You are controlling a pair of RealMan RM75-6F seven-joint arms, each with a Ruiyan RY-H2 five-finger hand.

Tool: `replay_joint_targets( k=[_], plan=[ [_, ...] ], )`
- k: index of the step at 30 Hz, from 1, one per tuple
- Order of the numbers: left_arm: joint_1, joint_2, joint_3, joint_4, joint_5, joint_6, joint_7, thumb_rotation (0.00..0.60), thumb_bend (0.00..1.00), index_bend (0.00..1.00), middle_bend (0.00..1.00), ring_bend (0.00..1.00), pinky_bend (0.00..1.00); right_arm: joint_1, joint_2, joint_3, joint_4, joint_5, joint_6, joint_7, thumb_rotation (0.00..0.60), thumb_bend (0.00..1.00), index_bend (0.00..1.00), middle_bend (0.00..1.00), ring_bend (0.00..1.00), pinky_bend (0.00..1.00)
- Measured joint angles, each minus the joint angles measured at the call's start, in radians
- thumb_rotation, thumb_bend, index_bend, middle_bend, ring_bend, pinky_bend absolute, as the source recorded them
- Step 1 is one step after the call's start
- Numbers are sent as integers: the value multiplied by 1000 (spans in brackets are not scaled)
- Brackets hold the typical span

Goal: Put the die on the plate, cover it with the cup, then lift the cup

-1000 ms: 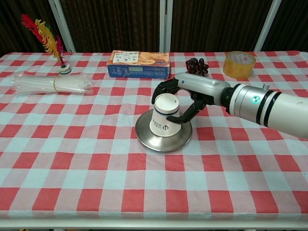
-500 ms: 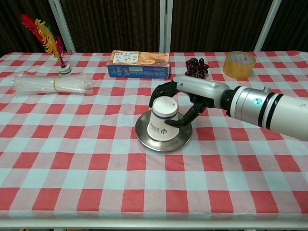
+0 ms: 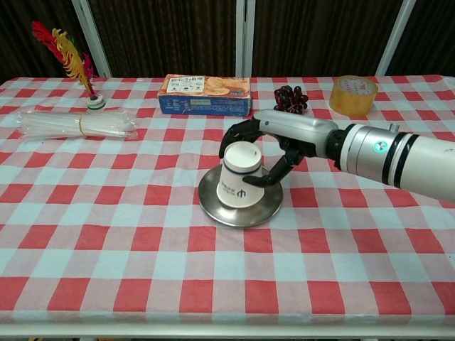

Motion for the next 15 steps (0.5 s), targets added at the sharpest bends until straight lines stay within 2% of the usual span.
replay_joint_targets(
  k=[4,10,15],
  plan=[
    [0,1,-1,1,2,1,-3,600,0,142,129,21,18,6,16,-12,-20,-27,-4,3,600,327,532,363,172,150],
    [2,-1,0,4,-5,-3,-7,600,0,143,129,22,18,1,-14,24,46,51,-4,-58,600,330,532,361,172,150],
    [0,-3,0,6,0,-2,-5,600,0,143,129,21,18,4,4,-9,-13,-1,-5,-17,600,331,531,364,171,150]
  ],
)
